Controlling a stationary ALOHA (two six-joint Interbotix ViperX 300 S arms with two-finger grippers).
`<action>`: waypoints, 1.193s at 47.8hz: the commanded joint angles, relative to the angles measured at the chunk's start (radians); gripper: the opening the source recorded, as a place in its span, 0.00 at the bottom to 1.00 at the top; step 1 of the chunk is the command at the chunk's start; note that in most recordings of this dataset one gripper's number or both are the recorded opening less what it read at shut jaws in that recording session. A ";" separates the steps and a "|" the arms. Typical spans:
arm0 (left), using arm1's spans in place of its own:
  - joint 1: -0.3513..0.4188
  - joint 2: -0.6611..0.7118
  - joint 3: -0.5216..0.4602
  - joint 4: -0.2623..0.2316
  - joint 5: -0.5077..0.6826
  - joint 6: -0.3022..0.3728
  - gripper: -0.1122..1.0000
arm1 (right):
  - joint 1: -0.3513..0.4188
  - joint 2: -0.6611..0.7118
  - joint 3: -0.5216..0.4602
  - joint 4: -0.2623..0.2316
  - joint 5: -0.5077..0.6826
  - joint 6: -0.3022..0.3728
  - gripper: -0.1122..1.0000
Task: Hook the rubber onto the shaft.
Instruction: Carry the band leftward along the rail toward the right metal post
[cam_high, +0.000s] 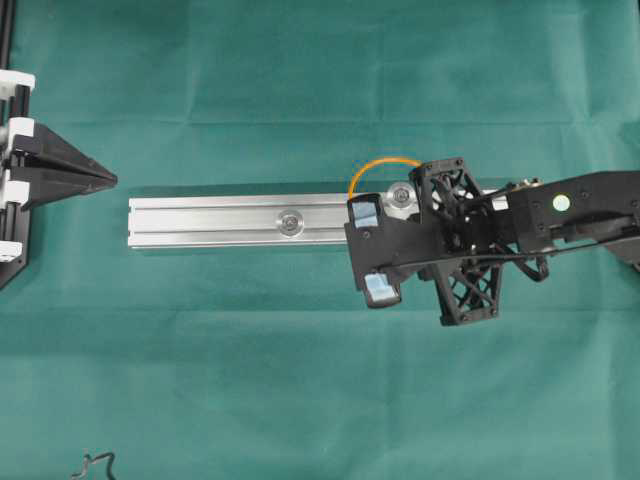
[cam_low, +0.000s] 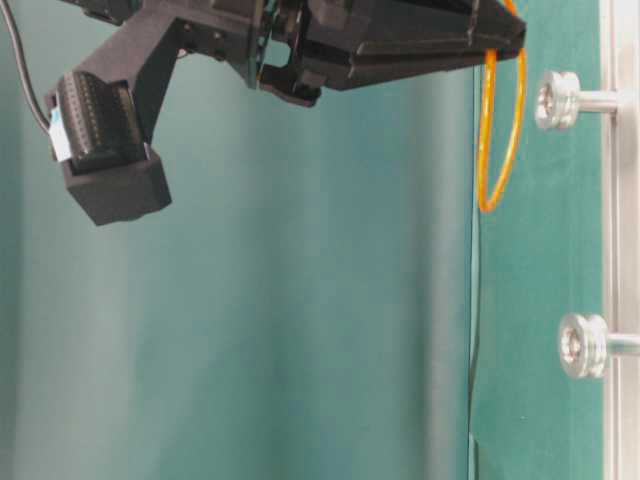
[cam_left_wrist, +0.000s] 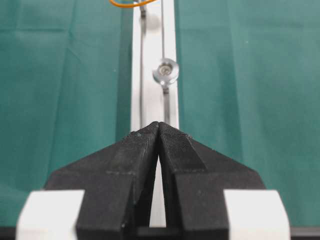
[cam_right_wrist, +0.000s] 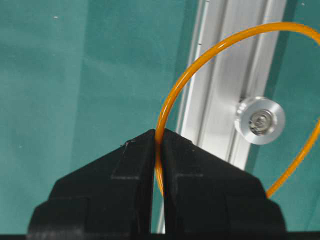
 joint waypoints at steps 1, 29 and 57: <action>0.002 0.008 -0.031 0.002 -0.009 0.000 0.10 | 0.011 -0.009 -0.009 0.003 -0.008 0.002 0.16; 0.002 0.008 -0.031 0.002 -0.009 0.000 0.10 | 0.061 -0.002 -0.015 0.005 -0.012 0.003 0.16; -0.003 0.008 -0.032 0.002 -0.009 0.000 0.10 | 0.104 -0.002 -0.017 0.008 -0.014 0.018 0.16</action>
